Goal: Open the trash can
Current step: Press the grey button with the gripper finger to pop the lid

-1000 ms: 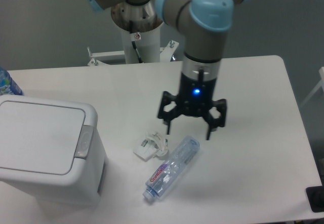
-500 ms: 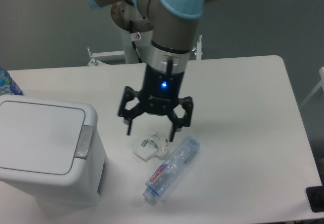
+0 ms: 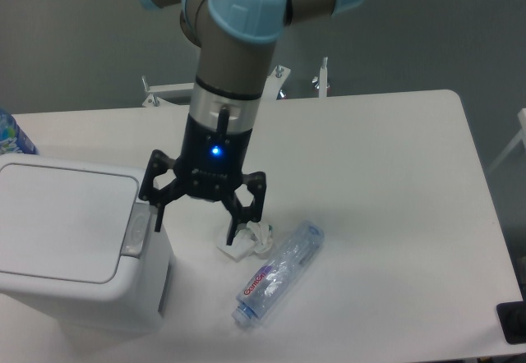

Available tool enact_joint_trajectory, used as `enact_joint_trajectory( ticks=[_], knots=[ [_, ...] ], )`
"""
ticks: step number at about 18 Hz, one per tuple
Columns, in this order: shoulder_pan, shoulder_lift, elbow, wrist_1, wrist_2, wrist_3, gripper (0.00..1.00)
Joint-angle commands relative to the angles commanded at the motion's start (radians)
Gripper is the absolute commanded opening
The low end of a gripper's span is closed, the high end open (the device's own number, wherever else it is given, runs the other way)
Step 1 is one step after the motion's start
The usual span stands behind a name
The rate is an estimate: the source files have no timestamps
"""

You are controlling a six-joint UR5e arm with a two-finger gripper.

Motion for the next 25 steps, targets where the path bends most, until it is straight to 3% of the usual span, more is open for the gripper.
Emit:
enact_joint_trajectory(
  ticks=[25],
  knots=[
    [-0.015, -0.023, -0.012, 0.002, 0.005, -0.018, 1.0]
  ],
)
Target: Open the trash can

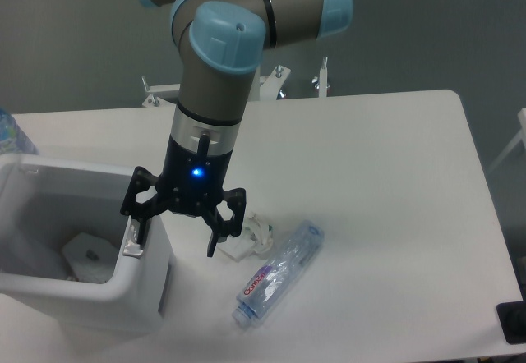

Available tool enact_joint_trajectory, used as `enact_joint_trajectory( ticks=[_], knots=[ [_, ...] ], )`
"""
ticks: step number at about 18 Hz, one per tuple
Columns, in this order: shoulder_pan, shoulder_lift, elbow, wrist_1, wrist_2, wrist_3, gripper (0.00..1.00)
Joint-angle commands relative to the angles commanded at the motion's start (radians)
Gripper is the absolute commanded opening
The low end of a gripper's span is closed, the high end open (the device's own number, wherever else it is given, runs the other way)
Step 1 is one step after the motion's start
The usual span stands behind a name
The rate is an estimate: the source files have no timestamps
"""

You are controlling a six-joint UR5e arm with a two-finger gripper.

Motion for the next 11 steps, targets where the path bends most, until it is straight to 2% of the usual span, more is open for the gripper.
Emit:
enact_joint_trajectory(
  ticks=[7, 11],
  knots=[
    [0.011, 0.006, 0.035, 0.0, 0.0, -0.002, 1.0],
    [0.054, -0.002, 0.031, 0.037, 0.058, 0.041, 1.0]
  ],
)
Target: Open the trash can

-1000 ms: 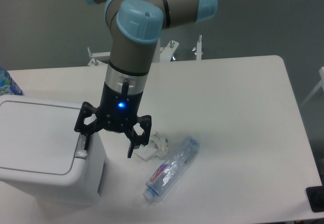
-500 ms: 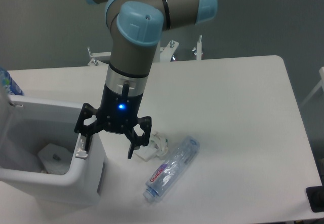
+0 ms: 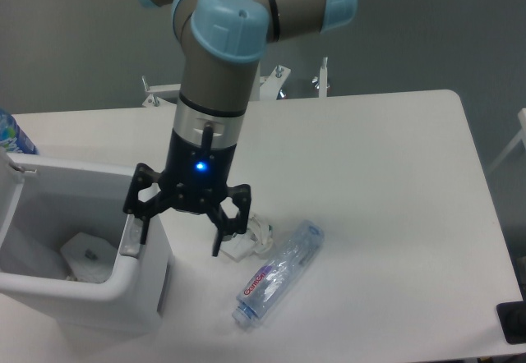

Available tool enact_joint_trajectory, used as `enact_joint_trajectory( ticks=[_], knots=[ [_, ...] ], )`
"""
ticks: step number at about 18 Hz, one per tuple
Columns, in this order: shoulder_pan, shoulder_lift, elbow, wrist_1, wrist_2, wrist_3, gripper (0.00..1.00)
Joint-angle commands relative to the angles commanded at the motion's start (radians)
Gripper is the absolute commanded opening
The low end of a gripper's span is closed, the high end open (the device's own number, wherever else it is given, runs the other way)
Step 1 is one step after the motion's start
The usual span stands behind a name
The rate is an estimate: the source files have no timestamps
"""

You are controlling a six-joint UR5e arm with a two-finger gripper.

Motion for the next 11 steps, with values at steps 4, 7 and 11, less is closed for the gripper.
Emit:
enact_joint_trajectory(
  ticks=[4, 7, 11],
  knots=[
    [0.044, -0.012, -0.04, 0.0, 0.134, 0.149, 1.0],
    [0.098, -0.041, -0.043, 0.003, 0.138, 0.218, 1.0],
    [0.181, -0.077, -0.051, -0.008, 0.171, 0.365, 1.0]
  ],
)
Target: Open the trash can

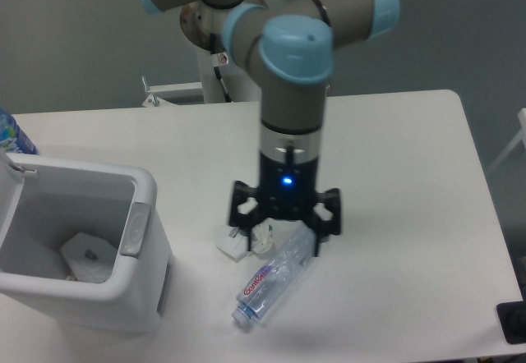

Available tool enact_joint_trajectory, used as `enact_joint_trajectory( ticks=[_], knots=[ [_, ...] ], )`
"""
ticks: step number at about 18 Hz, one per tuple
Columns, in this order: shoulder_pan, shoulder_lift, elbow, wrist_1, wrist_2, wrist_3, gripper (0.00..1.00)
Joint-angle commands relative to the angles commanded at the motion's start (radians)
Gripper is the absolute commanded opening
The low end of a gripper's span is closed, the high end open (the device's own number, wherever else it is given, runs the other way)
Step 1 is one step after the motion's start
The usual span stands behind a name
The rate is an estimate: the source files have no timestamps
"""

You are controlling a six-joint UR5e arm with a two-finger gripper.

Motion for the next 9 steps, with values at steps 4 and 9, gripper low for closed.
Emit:
enact_joint_trajectory(
  ticks=[4, 9],
  knots=[
    [0.052, -0.014, -0.044, -0.009, 0.011, 0.166, 1.0],
    [0.101, -0.003, -0.138, -0.006, 0.1, 0.439, 1.0]
  ],
)
